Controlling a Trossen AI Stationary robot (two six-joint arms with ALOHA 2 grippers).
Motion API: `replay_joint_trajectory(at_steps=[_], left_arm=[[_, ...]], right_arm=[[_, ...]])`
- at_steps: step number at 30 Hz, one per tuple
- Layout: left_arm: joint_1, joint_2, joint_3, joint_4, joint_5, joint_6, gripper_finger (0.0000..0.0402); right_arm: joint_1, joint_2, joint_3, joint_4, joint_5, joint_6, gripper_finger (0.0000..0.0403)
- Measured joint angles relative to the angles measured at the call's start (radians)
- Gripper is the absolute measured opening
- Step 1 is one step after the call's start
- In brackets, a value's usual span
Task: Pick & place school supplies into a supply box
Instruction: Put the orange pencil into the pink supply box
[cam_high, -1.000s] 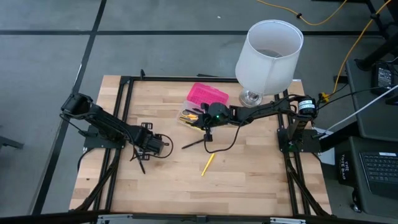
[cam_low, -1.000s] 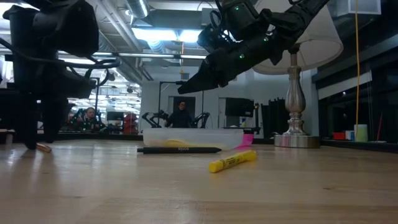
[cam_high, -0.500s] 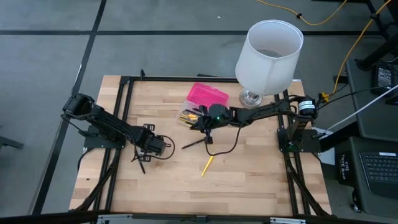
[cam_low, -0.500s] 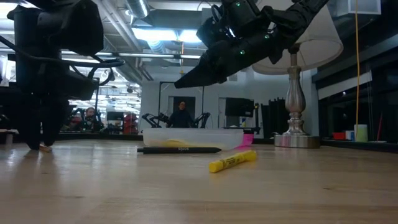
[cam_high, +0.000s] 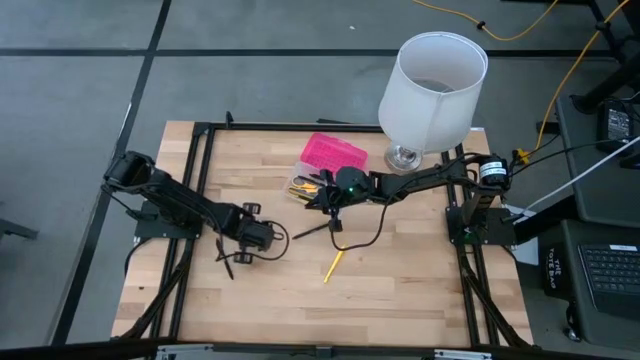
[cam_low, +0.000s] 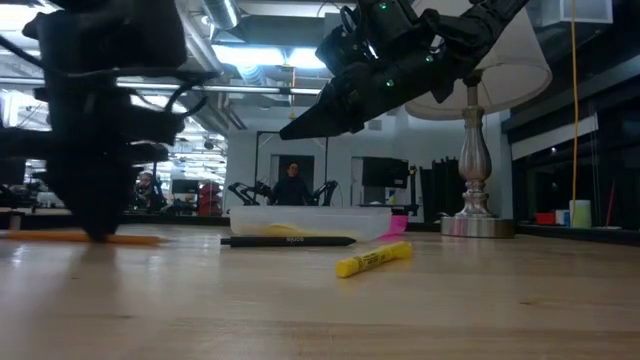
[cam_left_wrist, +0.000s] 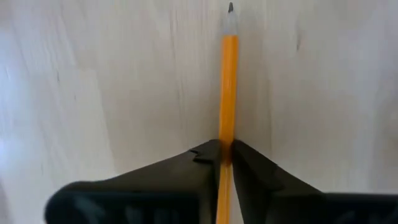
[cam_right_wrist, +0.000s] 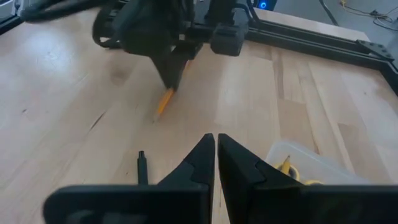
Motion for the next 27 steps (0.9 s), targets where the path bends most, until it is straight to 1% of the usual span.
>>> replay_joint_trajectory(at_steps=[3, 7, 17, 22, 27], left_arm=[[0.01, 0.0, 0.0, 0.051, -0.002, 0.0, 0.0019], [0.019, 0.001, 0.0, 0.097, -0.008, 0.002, 0.0023], [0.021, 0.0, 0.0, 0.091, -0.004, -0.009, 0.0046], [0.021, -0.001, 0.0, 0.086, -0.003, -0.012, 0.0045], [0.02, -0.007, -0.024, 0.096, 0.002, -0.072, 0.0043]], right_arm=[[0.0, 0.0, 0.0, 0.0, 0.0, 0.0, 0.0025], [0.0, 0.0, 0.0, 0.0, 0.0, 0.0, 0.0026], [0.0, 0.0, 0.0, 0.0, 0.0, 0.0, 0.0026], [0.0, 0.0, 0.0, 0.0, 0.0, 0.0, 0.0026], [0.0, 0.0, 0.0, 0.0, 0.0, 0.0, 0.0026]])
